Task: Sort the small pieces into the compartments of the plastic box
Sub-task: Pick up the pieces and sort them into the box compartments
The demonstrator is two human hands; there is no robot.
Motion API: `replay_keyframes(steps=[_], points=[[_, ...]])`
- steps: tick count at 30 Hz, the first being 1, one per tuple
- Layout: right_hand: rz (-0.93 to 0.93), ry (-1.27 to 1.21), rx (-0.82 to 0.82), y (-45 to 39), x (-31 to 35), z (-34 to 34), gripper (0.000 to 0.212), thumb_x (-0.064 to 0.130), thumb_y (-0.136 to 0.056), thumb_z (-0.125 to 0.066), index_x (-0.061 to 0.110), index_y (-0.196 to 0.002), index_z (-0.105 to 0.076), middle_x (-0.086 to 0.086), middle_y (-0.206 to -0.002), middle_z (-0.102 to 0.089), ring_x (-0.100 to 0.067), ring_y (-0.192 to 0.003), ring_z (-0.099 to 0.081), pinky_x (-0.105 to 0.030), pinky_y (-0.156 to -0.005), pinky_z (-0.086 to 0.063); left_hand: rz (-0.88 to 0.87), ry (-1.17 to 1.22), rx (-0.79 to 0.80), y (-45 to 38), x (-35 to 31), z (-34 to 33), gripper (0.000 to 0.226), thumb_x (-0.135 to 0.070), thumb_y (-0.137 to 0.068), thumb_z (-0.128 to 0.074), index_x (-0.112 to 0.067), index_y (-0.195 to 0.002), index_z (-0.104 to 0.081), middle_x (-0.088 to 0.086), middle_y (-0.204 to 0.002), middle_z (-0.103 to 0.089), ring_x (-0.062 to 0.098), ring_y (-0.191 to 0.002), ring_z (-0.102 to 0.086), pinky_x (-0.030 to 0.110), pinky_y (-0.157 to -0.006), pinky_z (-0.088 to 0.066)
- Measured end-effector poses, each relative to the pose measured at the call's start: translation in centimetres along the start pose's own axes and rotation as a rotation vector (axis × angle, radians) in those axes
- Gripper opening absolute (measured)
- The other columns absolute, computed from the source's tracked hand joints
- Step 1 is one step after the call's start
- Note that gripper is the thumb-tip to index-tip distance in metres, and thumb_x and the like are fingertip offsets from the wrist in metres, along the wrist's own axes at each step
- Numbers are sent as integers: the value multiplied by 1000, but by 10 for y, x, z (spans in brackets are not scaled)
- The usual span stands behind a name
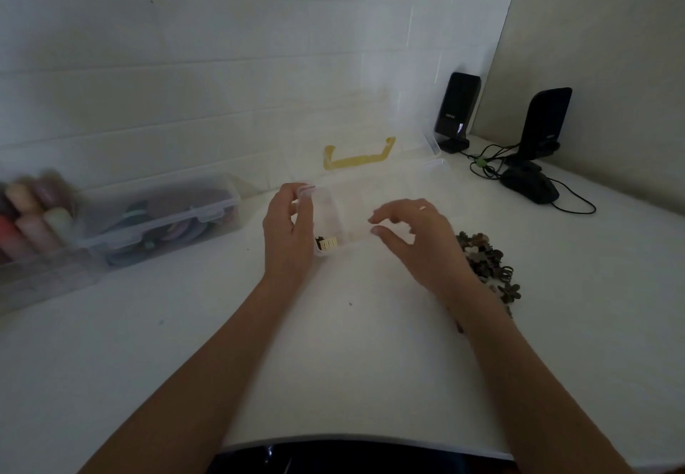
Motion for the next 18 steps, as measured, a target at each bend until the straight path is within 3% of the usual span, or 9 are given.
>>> replay_keyframes(steps=[4, 10, 18], points=[[-80, 104, 37, 4, -16, 28, 8, 19, -84, -64, 27, -83, -63, 17, -70, -61, -1, -66, -55, -13, -65, -38, 10, 8, 3, -1, 1, 1, 17, -21, -99, -47, -30, -89, -58, -31, -86, -60, -7, -77, -56, 52, -76, -55], [-325, 67, 354, 19, -46, 39, 12, 21, -78, -63, 32, -75, -66, 12, -70, -64, -8, -67, -59, -31, -71, -50, 13, 2, -5, -2, 1, 1, 20, -23, -97, -47, -35, -84, -56, -31, -83, -60, -10, -73, -55, 49, -72, -55], [-389, 64, 610, 32, -51, 24, 16, 29, -71, -65, 39, -82, -60, 13, -65, -54, 0, -57, -48, -23, -67, -37, 10, 18, -12, -2, 1, 2, 20, -25, -98, -47, -35, -84, -56, -32, -82, -60, -9, -71, -54, 45, -68, -56]])
Point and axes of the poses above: each hand's wrist, its own y-axis away from the middle knuckle, its own z-axis out of the back of the hand, x = y × z, the point moved 6 cm from there along -y, towards the middle knuckle
